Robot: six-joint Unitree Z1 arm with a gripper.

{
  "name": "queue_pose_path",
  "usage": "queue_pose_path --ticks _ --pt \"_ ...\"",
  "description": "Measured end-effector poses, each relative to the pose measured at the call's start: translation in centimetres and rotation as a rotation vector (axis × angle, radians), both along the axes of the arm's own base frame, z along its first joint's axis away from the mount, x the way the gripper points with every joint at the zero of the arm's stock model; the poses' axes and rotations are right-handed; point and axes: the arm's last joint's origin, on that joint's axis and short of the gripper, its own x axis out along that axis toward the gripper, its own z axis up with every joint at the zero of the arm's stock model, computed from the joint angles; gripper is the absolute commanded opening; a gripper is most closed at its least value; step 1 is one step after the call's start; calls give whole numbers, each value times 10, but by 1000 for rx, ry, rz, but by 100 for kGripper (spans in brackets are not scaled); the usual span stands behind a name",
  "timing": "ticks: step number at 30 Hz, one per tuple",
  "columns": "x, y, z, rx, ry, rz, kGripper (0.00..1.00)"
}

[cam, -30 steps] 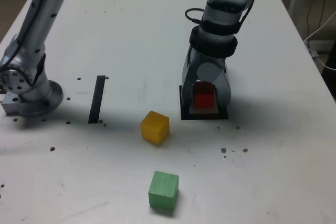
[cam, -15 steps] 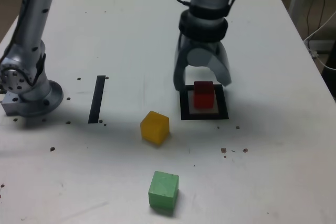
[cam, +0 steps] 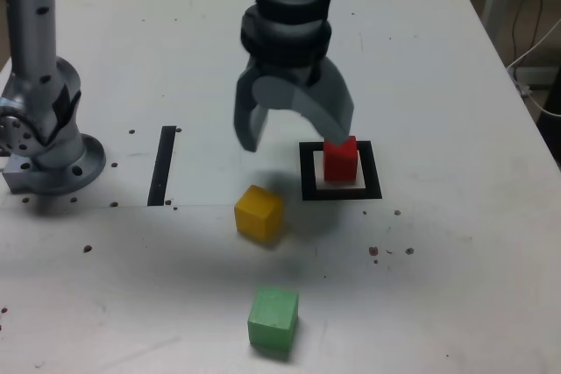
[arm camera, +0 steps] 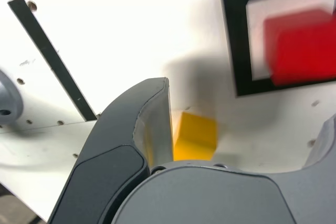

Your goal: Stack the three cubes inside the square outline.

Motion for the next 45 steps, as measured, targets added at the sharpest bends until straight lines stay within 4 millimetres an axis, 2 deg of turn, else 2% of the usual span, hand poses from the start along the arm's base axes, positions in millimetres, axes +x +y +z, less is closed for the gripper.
queue_pose_path --ticks 11,20,24,30,32,36,38,40,45 --pt "-28 -37 -19 23 48 -151 97" --pt "-25 -52 -31 16 54 -201 92" --pt "-21 -56 -40 9 67 -208 87" --pt "-15 -62 -55 2 99 -211 69" --pt "-15 -63 -56 2 101 -208 60" --pt "-15 -65 -57 5 105 -196 35" --pt "-15 -64 -57 7 105 -194 27" --pt "-15 -65 -56 9 103 -193 22" --pt "-14 -65 -55 10 98 -195 22"
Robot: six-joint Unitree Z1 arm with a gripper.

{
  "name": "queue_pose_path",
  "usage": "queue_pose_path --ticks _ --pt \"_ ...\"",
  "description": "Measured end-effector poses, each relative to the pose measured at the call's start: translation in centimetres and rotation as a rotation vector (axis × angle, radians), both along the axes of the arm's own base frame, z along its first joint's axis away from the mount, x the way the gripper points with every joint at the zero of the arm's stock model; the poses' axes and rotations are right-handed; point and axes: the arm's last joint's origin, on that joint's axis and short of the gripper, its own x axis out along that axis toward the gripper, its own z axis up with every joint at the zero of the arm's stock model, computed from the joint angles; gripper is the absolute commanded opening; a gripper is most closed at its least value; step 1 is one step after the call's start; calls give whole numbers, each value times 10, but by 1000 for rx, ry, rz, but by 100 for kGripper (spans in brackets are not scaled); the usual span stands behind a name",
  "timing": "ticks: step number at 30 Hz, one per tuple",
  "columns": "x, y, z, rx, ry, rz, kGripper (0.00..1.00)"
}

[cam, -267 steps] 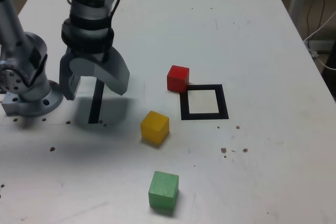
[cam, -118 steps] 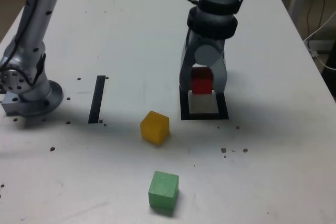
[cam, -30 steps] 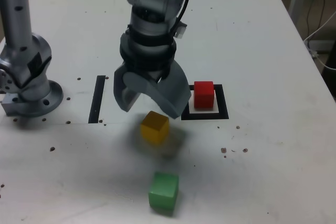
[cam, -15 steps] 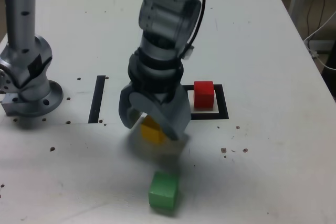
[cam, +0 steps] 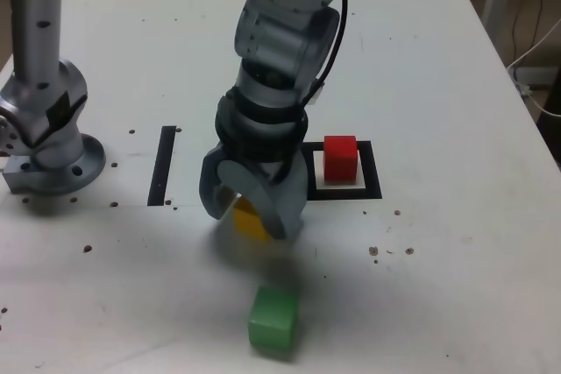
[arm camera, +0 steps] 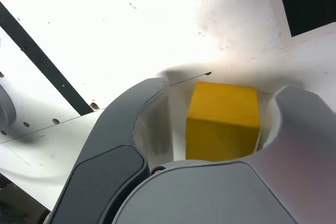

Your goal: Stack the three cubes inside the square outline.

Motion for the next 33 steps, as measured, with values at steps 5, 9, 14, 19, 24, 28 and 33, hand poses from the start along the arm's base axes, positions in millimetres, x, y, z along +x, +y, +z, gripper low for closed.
queue_pose_path --ticks 5,9,14,19,24,28,33 --pt "0 0 0 0 0 0 22" --pt "0 0 1 0 1 1 22" --pt "0 0 6 13 16 17 22" --pt "2 0 23 30 20 39 22" --pt "13 1 50 33 -19 106 22" --pt "27 14 65 2 -54 196 23" --pt "40 42 80 -8 -84 287 23"
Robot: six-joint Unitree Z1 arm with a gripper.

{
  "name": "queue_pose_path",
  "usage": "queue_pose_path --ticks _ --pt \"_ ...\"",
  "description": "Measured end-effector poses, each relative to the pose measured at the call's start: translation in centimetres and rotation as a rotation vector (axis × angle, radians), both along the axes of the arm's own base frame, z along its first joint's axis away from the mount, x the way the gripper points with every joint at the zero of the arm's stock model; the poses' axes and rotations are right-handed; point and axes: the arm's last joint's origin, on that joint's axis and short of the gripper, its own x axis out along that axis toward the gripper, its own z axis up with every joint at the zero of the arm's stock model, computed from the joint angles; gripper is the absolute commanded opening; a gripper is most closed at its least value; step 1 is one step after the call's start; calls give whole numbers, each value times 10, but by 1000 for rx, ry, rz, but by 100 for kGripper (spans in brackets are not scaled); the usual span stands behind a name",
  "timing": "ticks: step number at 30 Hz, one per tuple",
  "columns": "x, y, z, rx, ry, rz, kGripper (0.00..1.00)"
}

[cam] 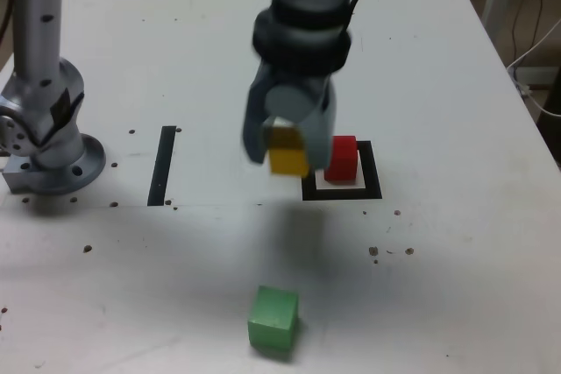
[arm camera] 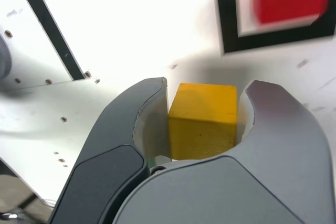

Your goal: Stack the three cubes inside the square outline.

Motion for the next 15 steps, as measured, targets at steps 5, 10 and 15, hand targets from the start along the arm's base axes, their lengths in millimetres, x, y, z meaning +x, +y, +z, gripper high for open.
queue_pose_path --ticks 5,10,15 --pt "10 22 7 -13 -27 60 23" --pt "18 37 10 -26 -26 94 23" --pt "30 47 8 -34 -28 103 23"
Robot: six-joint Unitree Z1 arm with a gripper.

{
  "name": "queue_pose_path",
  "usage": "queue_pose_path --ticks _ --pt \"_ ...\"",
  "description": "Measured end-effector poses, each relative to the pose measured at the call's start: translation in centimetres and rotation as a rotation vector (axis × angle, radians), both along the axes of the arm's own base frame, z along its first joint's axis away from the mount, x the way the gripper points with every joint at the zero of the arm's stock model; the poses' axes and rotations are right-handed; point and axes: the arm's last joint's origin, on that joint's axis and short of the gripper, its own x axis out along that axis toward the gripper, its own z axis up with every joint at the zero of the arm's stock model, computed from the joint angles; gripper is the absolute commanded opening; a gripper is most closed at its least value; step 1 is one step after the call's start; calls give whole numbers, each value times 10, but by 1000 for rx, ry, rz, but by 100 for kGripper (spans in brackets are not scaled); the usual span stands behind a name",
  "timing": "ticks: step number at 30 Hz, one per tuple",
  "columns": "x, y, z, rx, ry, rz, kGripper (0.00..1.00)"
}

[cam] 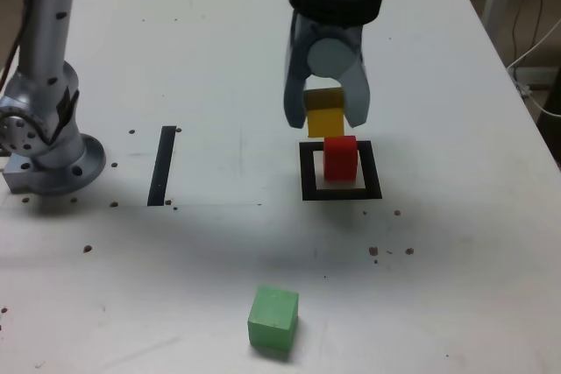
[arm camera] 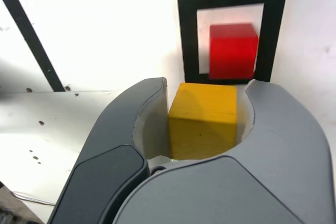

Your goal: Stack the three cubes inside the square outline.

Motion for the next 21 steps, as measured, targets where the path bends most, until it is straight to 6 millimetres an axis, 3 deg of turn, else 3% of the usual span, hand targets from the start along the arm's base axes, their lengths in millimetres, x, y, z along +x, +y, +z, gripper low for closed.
queue_pose_path --ticks 10,21 --pt "22 6 -21 -19 36 -8 23" --pt "32 11 -32 -29 56 -10 23"
